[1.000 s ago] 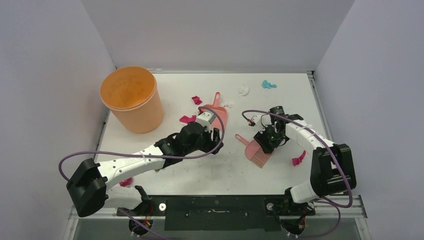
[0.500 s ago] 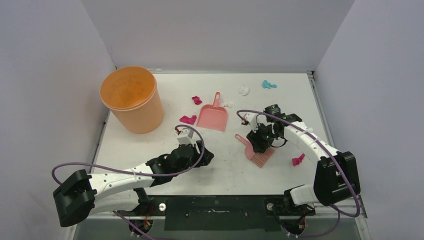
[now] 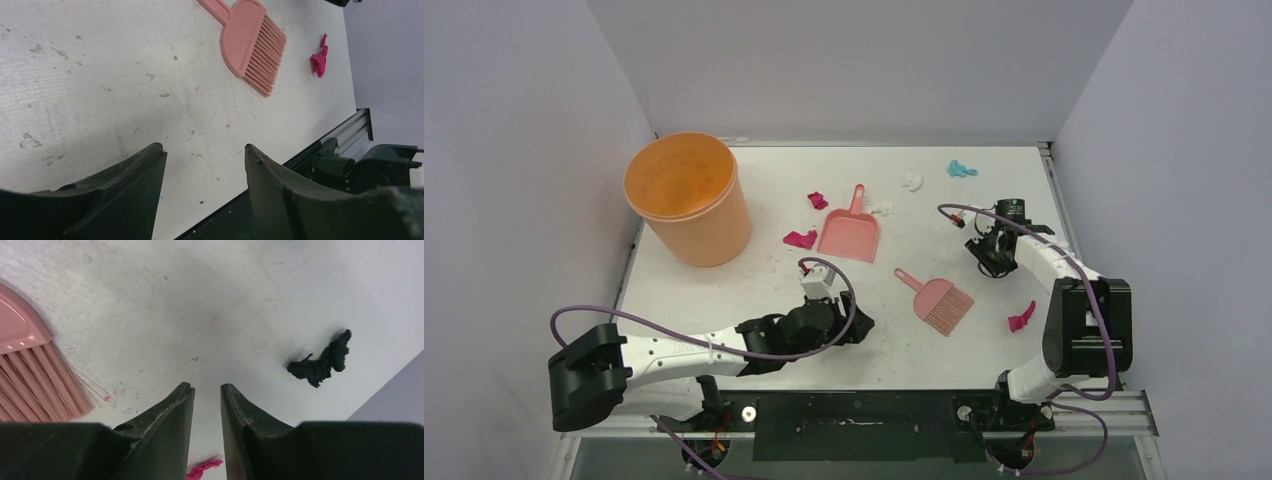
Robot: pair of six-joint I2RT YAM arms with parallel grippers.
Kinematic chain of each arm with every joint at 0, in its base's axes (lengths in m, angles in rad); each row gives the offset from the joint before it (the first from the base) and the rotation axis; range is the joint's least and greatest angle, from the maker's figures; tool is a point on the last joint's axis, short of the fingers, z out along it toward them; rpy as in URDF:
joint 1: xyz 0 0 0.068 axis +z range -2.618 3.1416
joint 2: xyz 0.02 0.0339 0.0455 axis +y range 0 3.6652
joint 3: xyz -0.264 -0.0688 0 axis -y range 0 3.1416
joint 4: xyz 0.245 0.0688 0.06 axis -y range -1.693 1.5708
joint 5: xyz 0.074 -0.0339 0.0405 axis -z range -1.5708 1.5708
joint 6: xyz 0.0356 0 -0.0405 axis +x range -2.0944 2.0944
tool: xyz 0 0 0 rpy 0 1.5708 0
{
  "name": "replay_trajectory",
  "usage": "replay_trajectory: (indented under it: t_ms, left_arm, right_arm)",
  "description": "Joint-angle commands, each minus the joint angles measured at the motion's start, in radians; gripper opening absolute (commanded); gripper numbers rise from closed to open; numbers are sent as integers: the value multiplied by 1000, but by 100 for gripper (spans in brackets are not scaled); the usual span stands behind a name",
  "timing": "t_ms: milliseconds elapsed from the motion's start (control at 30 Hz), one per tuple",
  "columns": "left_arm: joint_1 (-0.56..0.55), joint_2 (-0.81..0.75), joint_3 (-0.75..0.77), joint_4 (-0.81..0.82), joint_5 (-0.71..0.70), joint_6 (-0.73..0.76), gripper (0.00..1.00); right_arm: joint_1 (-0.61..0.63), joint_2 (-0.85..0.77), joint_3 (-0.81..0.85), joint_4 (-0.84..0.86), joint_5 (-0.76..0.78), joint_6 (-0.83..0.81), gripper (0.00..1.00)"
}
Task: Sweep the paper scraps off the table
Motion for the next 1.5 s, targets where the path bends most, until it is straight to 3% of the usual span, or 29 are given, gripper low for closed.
replay_trajectory:
  t_ms: [0, 267, 633, 767, 900, 1000, 1167, 1300, 1467]
  left_arm:
    - [-13, 34, 41, 49, -55, -13, 57]
    - [-26, 85, 48, 61, -64, -29, 58]
    - [-29, 68, 38, 1, -129, -58, 58]
    - [-29, 123, 108, -41, -131, -19, 58]
    - [-25, 241, 252, -173, -149, 25, 56]
    - [-12, 338, 373, -254, -174, 67, 54]
    - [23, 498, 587, -409, -176, 145, 50]
    - [25, 582, 688, -509, -130, 155, 52]
    - [-32, 587, 664, -534, -104, 115, 50]
  right_arm:
    - [29, -34, -73, 45, 60, -49, 28]
    - [281, -154, -247, 16, 100, 1, 29]
    - [560, -292, -214, -149, -136, 118, 31]
    - [489, -355, -129, -186, -234, 128, 32]
    - [326, -420, -52, -215, -355, 199, 36]
    - [211, -484, -42, -190, -401, 273, 53]
    - [25, -530, -40, -158, -515, 375, 71]
    - [-83, -507, -57, -122, -559, 414, 73]
    - [-154, -517, -121, -28, -587, 476, 73]
